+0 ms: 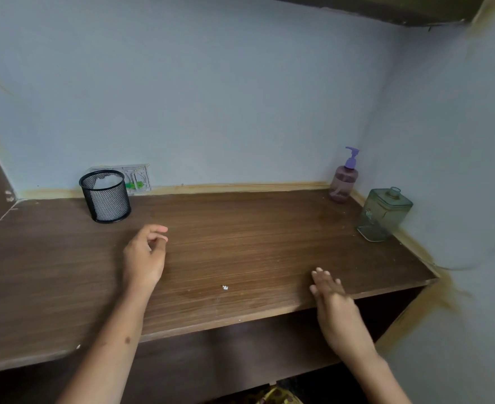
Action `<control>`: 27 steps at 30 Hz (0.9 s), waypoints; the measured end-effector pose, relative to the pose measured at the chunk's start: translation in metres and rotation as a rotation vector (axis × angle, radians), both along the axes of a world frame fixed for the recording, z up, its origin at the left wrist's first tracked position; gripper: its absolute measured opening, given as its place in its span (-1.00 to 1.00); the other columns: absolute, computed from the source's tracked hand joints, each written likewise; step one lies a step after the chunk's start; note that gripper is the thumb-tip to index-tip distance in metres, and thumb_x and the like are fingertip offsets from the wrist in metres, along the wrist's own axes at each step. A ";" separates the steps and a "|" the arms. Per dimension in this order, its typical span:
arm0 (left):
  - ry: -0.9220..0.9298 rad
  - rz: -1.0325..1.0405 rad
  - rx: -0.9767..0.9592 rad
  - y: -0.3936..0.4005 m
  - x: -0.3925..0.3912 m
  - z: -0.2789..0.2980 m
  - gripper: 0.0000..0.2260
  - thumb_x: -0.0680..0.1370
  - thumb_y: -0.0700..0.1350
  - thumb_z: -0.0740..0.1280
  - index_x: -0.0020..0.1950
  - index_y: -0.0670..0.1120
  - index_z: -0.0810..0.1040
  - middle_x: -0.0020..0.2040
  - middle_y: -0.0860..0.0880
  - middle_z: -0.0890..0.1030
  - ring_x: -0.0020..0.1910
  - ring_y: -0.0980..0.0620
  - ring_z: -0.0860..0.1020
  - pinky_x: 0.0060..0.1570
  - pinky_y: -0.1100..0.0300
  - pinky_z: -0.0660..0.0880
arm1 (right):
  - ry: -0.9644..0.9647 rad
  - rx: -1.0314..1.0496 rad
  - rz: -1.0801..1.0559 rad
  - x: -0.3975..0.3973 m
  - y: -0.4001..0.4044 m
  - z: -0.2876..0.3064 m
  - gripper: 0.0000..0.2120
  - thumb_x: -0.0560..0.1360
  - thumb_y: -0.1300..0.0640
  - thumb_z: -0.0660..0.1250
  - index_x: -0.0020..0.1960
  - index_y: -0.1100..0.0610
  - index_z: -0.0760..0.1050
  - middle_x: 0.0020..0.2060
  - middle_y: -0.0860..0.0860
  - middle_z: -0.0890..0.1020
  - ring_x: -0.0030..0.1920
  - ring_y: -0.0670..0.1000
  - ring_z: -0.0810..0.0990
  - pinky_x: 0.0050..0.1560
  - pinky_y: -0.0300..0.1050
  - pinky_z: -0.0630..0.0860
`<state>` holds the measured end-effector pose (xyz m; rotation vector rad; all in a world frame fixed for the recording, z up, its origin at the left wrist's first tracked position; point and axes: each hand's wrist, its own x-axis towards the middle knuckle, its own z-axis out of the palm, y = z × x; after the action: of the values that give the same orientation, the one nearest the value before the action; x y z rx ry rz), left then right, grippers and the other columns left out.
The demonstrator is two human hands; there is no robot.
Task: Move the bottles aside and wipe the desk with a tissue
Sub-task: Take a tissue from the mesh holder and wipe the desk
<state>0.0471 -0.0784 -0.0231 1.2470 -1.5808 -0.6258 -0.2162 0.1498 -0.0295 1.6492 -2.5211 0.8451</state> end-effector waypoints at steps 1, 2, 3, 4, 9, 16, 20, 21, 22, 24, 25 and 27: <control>0.001 0.000 0.002 0.000 0.000 0.000 -0.77 0.48 -0.34 0.28 -0.06 -0.01 0.57 -0.18 -0.04 0.66 -0.22 -0.12 0.56 -0.11 0.09 0.44 | -0.002 0.000 0.037 0.010 -0.005 0.001 -0.61 0.64 0.23 0.10 0.46 0.21 0.31 0.47 0.10 0.32 0.50 0.00 0.22 0.45 -0.32 -0.11; 0.005 -0.001 0.001 0.000 0.000 0.000 -0.78 0.48 -0.34 0.28 -0.06 -0.02 0.57 -0.18 -0.03 0.66 -0.22 -0.12 0.57 -0.11 0.08 0.45 | 0.003 -0.005 0.079 0.020 -0.012 0.000 -0.61 0.65 0.21 0.07 0.46 0.21 0.30 0.47 0.11 0.32 0.51 0.01 0.21 0.46 -0.30 -0.11; 0.009 0.000 -0.003 0.000 0.000 0.000 -0.78 0.48 -0.34 0.28 -0.06 -0.02 0.57 -0.18 -0.03 0.66 -0.22 -0.13 0.57 -0.10 0.07 0.45 | 0.009 -0.003 0.131 0.033 -0.018 -0.002 -0.59 0.64 0.18 0.02 0.46 0.21 0.29 0.47 0.12 0.32 0.51 0.02 0.21 0.47 -0.28 -0.12; 0.011 0.001 -0.006 0.001 0.000 0.000 -0.78 0.48 -0.34 0.28 -0.06 -0.03 0.57 -0.18 -0.03 0.65 -0.22 -0.13 0.57 -0.09 0.06 0.46 | 0.006 0.003 0.188 0.046 -0.025 -0.003 -0.55 0.61 0.14 -0.03 0.47 0.20 0.28 0.48 0.12 0.30 0.52 0.04 0.19 0.49 -0.26 -0.12; 0.014 0.004 -0.007 -0.001 0.002 -0.001 -0.77 0.48 -0.35 0.28 -0.06 -0.03 0.57 -0.18 -0.07 0.66 -0.24 -0.14 0.57 -0.12 0.09 0.44 | 0.015 0.035 0.491 0.121 -0.055 0.003 -0.53 0.64 0.13 -0.04 0.51 0.24 0.17 0.52 0.13 0.20 0.55 0.06 0.09 0.47 -0.23 -0.27; 0.017 -0.004 -0.008 0.001 0.001 -0.001 -0.76 0.47 -0.35 0.28 -0.07 -0.01 0.55 -0.22 -0.02 0.64 -0.23 -0.16 0.58 -0.10 0.06 0.46 | 0.079 0.037 0.756 0.155 -0.062 -0.005 -0.53 0.65 0.09 -0.04 0.47 0.30 0.24 0.49 0.18 0.26 0.53 0.11 0.15 0.53 -0.11 -0.10; 0.012 -0.010 -0.015 0.000 0.001 -0.003 -0.75 0.47 -0.35 0.28 -0.08 0.01 0.54 -0.20 -0.02 0.65 -0.25 -0.15 0.57 -0.14 0.10 0.43 | 0.156 -0.013 0.711 0.125 -0.042 -0.007 -0.55 0.67 -0.01 -0.01 0.40 0.22 0.39 0.41 0.08 0.43 0.45 0.01 0.33 0.52 -0.10 0.08; 0.010 -0.010 -0.016 0.000 0.001 -0.002 -0.75 0.47 -0.35 0.28 -0.08 0.00 0.55 -0.20 -0.03 0.65 -0.25 -0.15 0.56 -0.15 0.10 0.42 | 0.197 -0.007 0.677 0.115 -0.037 -0.009 -0.54 0.67 -0.03 -0.01 0.39 0.21 0.41 0.39 0.07 0.46 0.44 0.00 0.35 0.51 -0.11 0.08; 0.009 -0.009 -0.016 0.000 0.001 -0.002 -0.76 0.47 -0.35 0.28 -0.07 -0.01 0.55 -0.19 -0.04 0.65 -0.26 -0.14 0.56 -0.15 0.11 0.42 | 0.215 0.016 0.639 0.103 -0.032 -0.009 -0.53 0.66 -0.05 -0.01 0.39 0.20 0.41 0.39 0.07 0.46 0.44 0.00 0.35 0.50 -0.12 0.05; 0.009 -0.010 -0.017 0.001 0.001 -0.002 -0.77 0.47 -0.35 0.28 -0.06 -0.02 0.56 -0.19 -0.04 0.65 -0.26 -0.14 0.56 -0.15 0.11 0.42 | 0.224 0.059 0.530 0.075 -0.023 -0.007 -0.43 0.64 -0.15 -0.06 0.42 0.21 0.37 0.41 0.07 0.43 0.47 -0.03 0.29 0.51 -0.18 -0.10; 0.007 -0.011 -0.017 0.000 0.001 -0.003 -0.76 0.47 -0.35 0.27 -0.06 -0.02 0.56 -0.19 -0.04 0.66 -0.27 -0.13 0.56 -0.16 0.11 0.42 | 0.223 0.074 0.455 0.058 -0.020 -0.004 -0.34 0.62 -0.24 -0.14 0.45 0.20 0.34 0.43 0.06 0.40 0.48 -0.06 0.23 0.51 -0.21 -0.18; -0.001 -0.010 -0.012 -0.001 0.002 -0.004 -0.75 0.47 -0.35 0.27 -0.06 -0.01 0.56 -0.18 -0.03 0.66 -0.30 -0.10 0.55 -0.18 0.13 0.41 | 0.218 0.129 0.313 0.021 -0.011 0.001 -0.13 0.51 -0.38 -0.33 0.49 0.18 0.26 0.47 0.04 0.32 0.51 -0.08 0.15 0.49 -0.23 -0.28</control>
<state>0.0493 -0.0795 -0.0270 1.2314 -1.5905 -0.6211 -0.1953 0.1390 -0.0286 2.0856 -2.2501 0.4873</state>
